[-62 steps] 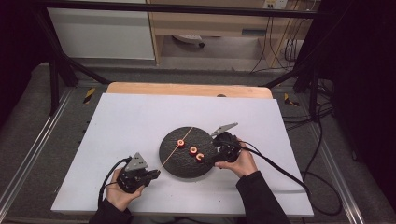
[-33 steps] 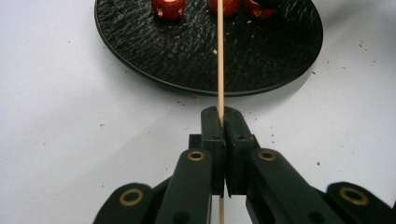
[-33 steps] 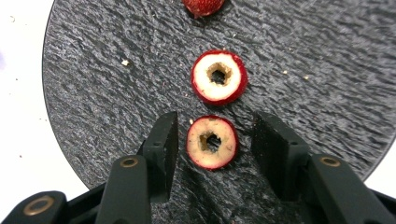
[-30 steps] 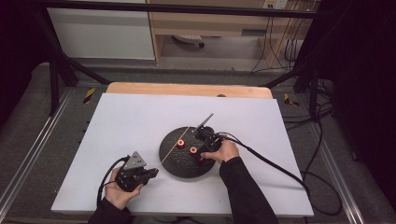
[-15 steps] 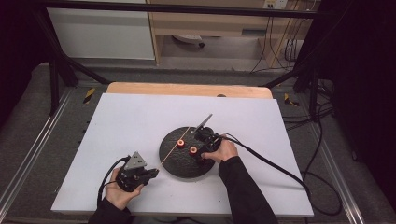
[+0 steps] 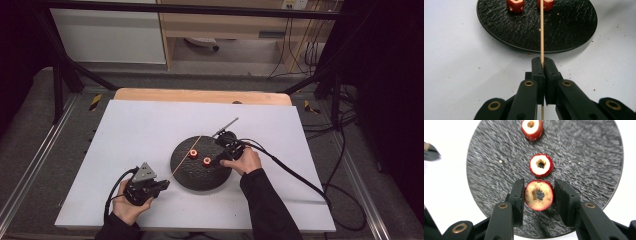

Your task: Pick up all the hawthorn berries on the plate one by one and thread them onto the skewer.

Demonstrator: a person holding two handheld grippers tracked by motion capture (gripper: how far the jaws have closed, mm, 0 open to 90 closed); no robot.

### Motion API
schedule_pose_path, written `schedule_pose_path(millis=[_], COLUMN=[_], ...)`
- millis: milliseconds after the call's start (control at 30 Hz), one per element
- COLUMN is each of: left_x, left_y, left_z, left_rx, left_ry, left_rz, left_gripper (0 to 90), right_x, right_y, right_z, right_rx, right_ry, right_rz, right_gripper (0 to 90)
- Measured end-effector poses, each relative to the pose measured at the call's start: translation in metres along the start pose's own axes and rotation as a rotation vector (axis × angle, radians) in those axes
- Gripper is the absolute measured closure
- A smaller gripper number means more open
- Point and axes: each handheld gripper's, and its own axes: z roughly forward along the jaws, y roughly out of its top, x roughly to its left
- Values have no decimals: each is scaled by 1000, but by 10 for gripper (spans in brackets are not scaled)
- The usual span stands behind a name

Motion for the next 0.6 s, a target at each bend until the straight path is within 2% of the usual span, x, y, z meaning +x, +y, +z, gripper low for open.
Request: schedule_pose_path(millis=[67, 467, 600], left_x=[-1, -8, -10], left_y=[0, 0, 0], left_z=[1, 4, 6], left_rx=[-3, -24, -31], left_ry=[1, 4, 5], left_rz=[0, -20, -27], left_gripper=[884, 884, 883], right_x=[-1, -17, -21], right_y=[-4, -32, -41], right_z=[-6, -30, -35], right_rx=[-42, -357, -444], right_ry=[11, 80, 103], right_rz=[3, 113, 150], right_gripper=[621, 623, 622])
